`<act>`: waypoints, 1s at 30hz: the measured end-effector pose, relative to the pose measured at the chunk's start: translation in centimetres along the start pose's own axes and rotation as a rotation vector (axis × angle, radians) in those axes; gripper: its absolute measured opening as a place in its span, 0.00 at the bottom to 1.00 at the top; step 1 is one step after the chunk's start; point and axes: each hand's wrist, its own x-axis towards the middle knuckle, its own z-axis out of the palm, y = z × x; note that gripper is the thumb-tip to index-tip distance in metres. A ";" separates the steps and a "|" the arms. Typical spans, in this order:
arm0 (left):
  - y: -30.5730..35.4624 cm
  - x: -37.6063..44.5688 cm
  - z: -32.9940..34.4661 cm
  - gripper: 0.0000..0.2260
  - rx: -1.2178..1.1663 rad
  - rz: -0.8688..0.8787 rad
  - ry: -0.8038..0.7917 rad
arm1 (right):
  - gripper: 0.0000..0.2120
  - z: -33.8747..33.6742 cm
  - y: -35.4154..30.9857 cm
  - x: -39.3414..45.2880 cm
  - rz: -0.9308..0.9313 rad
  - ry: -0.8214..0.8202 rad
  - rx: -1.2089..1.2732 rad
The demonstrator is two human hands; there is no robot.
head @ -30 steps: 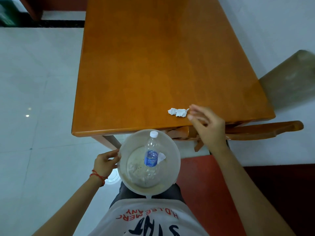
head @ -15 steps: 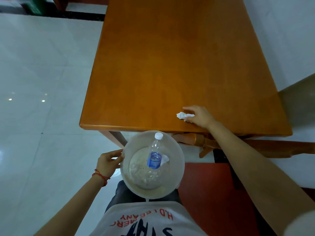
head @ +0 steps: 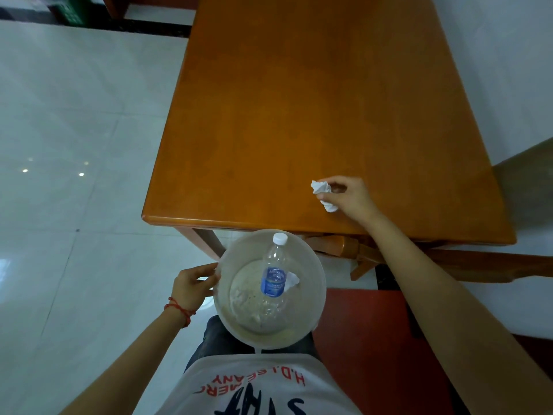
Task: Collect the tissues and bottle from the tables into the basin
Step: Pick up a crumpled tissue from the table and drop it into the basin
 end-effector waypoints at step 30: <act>-3.5 -4.2 -2.7 0.13 -0.196 -0.096 0.193 | 0.22 9.5 4.3 -12.8 0.088 -0.032 -0.249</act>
